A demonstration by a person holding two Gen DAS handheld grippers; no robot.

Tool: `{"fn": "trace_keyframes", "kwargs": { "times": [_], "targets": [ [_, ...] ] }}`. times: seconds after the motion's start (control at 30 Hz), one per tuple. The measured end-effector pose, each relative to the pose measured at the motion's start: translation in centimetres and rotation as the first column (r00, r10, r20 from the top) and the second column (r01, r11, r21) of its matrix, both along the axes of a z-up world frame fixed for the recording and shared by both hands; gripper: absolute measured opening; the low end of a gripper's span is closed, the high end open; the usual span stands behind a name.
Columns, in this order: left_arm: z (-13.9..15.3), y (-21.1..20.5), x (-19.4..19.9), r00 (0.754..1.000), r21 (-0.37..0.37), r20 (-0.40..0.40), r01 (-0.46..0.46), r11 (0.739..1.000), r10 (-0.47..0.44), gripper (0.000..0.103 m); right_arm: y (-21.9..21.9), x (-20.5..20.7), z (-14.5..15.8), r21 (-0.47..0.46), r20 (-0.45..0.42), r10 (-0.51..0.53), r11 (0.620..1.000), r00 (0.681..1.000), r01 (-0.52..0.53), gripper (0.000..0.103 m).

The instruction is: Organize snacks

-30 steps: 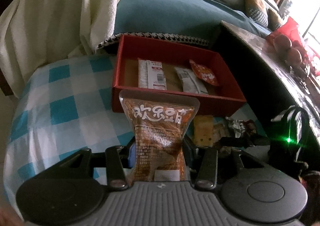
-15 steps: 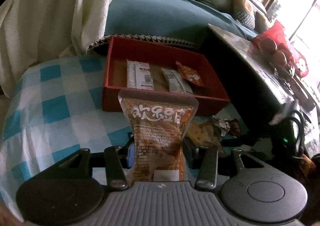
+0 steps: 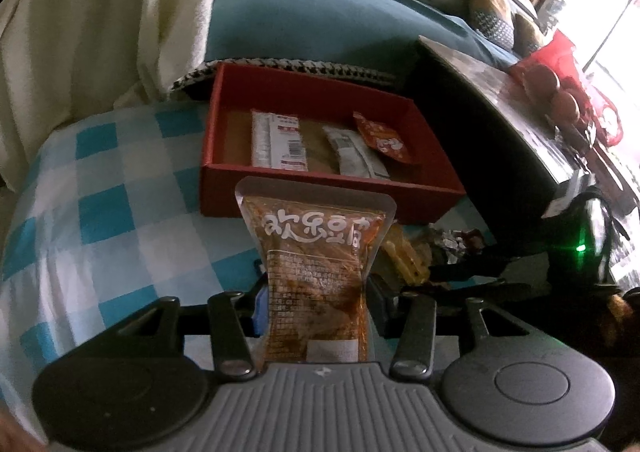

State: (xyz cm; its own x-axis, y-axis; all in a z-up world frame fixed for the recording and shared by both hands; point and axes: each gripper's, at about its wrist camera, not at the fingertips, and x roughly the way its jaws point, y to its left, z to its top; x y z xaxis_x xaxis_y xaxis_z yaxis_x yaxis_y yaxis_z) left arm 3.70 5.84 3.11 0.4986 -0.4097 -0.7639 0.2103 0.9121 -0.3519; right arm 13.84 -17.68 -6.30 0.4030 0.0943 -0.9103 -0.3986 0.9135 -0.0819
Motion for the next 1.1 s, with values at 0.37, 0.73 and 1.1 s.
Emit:
{"fn": "trace_keyframes", "kwargs": {
  "times": [0.37,0.73,1.1],
  "targets": [
    [0.8,-1.6,1.8,0.997,0.034,0.063,-0.037,0.999,0.034,0.041,-2.6,-0.5,3.9,0.257,0.106,-0.093,0.964,0.990,0.063,0.042],
    [2.5,-5.0,6.2,0.983,0.135,0.184,-0.049,0.990,0.023,0.041,-4.4,3.0,6.5,0.329,0.192,-0.144,0.942,0.971,0.074,0.042],
    [2.4,-6.8,11.4,0.968,0.206,0.250,-0.081,0.975,0.028,0.041,-5.2,8.5,7.0,0.350,0.225,-0.180,0.932,0.958,0.093,0.042]
  ]
}}
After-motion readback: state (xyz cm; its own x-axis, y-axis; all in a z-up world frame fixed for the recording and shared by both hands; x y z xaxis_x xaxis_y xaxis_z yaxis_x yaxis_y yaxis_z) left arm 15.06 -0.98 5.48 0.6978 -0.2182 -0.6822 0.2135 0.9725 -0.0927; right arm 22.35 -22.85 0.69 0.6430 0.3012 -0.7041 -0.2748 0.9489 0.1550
